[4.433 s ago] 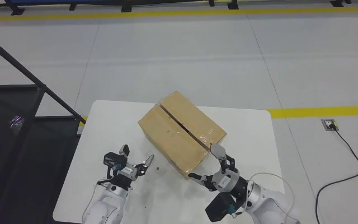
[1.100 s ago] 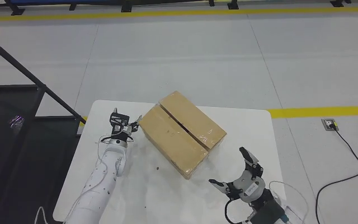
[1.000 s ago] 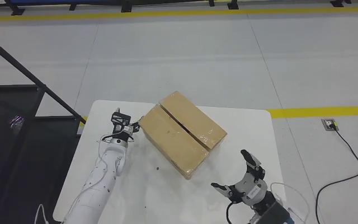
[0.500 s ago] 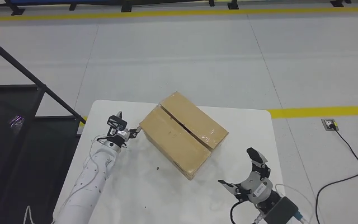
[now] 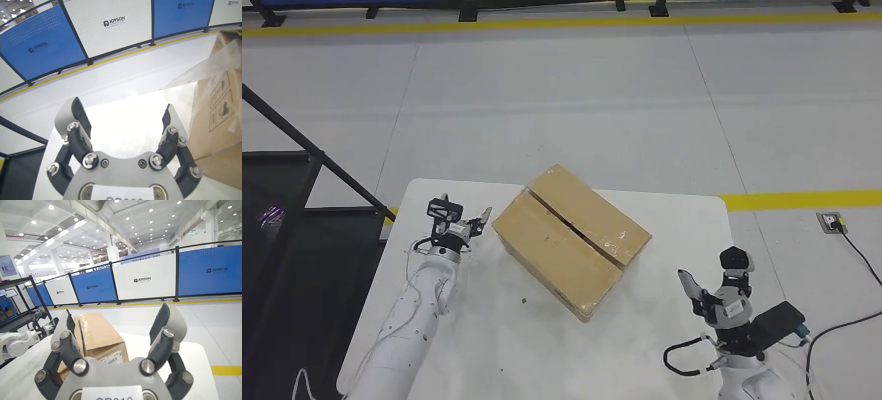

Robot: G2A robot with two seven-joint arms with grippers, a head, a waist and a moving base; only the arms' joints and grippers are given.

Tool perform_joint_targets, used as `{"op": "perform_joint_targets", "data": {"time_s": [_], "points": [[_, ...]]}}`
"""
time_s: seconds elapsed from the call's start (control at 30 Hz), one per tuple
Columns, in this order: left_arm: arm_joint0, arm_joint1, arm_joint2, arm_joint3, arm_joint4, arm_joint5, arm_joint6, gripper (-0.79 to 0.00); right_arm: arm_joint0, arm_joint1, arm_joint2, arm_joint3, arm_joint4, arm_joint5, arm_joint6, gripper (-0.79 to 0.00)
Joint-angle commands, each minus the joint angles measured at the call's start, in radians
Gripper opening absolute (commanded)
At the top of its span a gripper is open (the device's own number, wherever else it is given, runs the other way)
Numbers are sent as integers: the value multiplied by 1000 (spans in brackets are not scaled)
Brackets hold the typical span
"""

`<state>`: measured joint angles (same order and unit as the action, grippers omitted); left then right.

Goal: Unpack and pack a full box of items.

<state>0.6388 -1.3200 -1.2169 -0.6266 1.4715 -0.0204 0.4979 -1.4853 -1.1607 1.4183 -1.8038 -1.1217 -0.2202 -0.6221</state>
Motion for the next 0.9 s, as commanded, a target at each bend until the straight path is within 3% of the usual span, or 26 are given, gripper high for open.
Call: {"op": "perform_joint_targets", "data": {"time_s": [0.0,0.17,0.23,0.3,0.37,0.63,0.73,0.87], "points": [[1,-11,26,8,11,32,19,0,0,0,0,0,0,-1,-1,0],[-22,-16,34,53,-4,-33,38,0,40,-8,-28,46,128,-51,96,0],[-31,-12,29,70,-5,-85,43,0,72,-15,-46,87,270,-116,144,0],[-36,-6,24,83,-4,-142,52,0,104,-20,-62,131,479,-248,201,0],[-40,3,14,91,-8,-201,59,0,141,-16,-45,194,647,-323,327,0],[-27,26,8,79,40,-284,85,0,139,-17,-47,196,658,-312,334,0],[-20,30,9,69,47,-298,95,0,173,-26,-72,225,763,-225,413,0],[-13,36,6,57,42,-338,100,0,248,-37,-107,304,893,-194,517,0]]}}
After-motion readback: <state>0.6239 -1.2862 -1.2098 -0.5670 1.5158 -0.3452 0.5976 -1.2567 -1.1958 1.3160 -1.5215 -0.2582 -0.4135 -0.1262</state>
